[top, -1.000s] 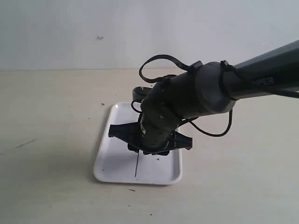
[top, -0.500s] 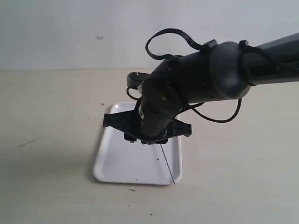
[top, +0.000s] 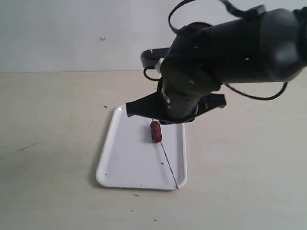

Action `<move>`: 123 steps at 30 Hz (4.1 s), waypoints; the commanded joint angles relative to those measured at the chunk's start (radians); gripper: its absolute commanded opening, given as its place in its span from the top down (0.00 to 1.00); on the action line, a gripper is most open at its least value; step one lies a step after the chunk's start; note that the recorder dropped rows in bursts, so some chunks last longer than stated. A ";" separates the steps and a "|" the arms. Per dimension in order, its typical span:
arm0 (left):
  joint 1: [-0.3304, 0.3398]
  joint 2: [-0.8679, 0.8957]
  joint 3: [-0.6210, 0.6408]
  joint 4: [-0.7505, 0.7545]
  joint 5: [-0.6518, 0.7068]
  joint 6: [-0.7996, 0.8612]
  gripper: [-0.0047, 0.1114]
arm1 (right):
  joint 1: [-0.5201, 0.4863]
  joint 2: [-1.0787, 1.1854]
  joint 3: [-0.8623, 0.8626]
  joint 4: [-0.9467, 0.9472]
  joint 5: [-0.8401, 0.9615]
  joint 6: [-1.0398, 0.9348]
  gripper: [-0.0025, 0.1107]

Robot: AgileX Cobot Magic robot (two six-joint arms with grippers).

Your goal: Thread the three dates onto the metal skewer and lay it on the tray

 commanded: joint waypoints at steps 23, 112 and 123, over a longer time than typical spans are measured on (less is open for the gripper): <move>0.004 -1.142 0.756 -0.150 -0.013 -0.203 0.96 | 0.139 -1.063 0.538 0.018 0.001 -0.087 0.98; 0.074 -1.276 1.109 0.037 -0.376 -0.078 0.96 | -0.549 -1.725 1.237 0.336 -0.699 -0.656 0.98; 0.175 -1.276 1.392 0.069 -0.690 -0.082 0.96 | -0.549 -1.725 1.237 0.336 -0.699 -0.656 0.98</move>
